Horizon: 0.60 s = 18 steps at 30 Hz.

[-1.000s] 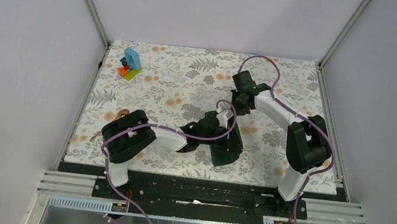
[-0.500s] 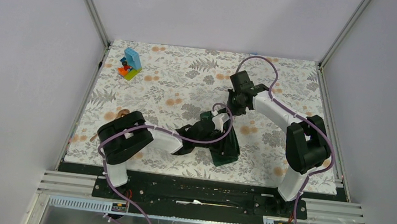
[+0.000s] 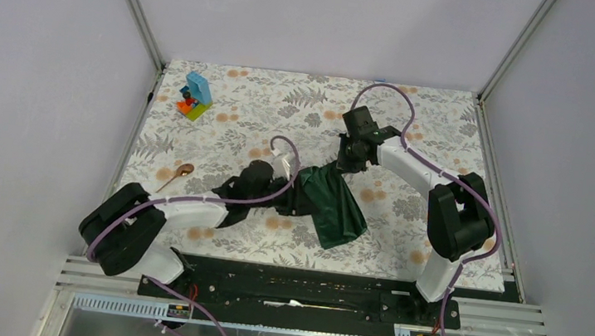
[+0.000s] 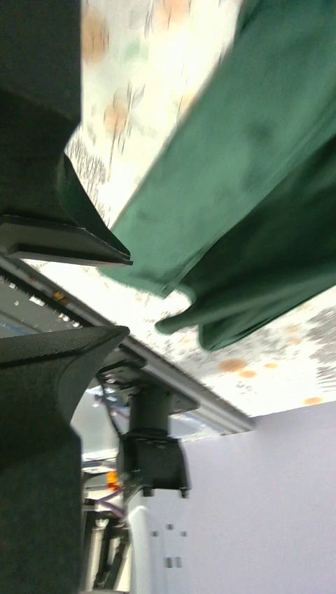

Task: Fold the napkin into a case and place the utensils inside
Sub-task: Fold the 2/3-rectangle-folded napkin at the center of the board.

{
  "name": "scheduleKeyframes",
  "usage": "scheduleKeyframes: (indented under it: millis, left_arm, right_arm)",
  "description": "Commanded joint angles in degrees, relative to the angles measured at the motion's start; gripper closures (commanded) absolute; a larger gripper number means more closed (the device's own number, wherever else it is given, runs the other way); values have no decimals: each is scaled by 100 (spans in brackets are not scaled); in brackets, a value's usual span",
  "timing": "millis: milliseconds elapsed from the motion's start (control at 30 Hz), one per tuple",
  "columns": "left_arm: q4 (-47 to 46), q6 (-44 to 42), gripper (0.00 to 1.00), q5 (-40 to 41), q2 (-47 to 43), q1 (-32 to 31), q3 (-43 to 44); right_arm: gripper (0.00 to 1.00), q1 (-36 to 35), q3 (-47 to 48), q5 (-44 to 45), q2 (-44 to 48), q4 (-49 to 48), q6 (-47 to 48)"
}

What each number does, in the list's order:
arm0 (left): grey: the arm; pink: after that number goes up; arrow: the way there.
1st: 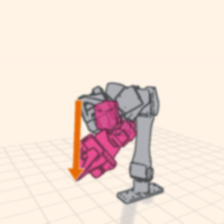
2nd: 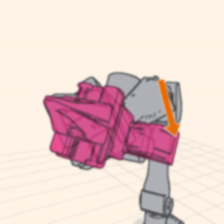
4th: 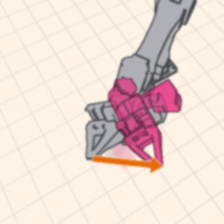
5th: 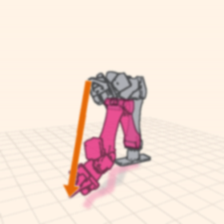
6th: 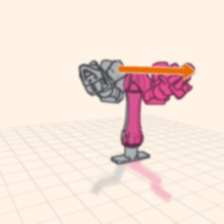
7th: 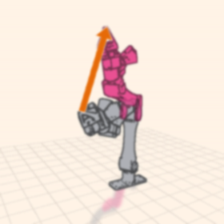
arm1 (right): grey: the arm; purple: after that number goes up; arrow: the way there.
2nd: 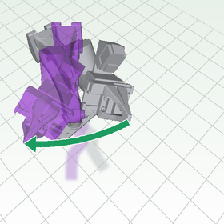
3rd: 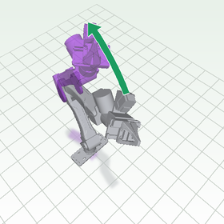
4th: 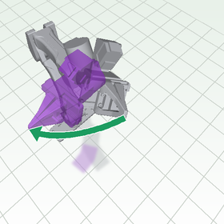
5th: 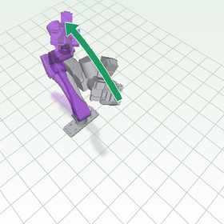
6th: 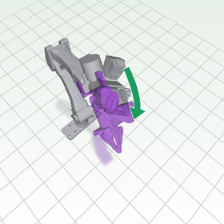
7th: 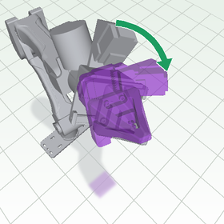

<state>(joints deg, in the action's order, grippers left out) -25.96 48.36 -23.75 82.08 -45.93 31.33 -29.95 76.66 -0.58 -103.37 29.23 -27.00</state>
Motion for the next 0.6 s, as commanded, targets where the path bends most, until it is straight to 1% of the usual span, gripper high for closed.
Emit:
scheduleKeyframes:
  millis: [0,100,233,333,467,567]
  left_arm:
    - [225,18,64,-247,-140,835,-81]
    - [97,105,70,-246,364,1158,264]
    - [-364,247,72,-222,1345,1230,906]
    - [-665,302,77,-305,2013,1247,1371]
    - [-718,315,81,-331,2416,1250,1728]
    - [-454,202,86,-95,2538,1256,1857]
  right_arm:
    - [100,-93,248,27,-36,6,-36]
    - [100,-133,286,25,-57,4,-69]
    - [100,-217,352,92,-122,29,-87]
    - [100,-274,420,197,-169,68,-87]
    - [100,-328,478,207,-213,97,-96]
    - [100,-358,496,229,-222,108,-98]
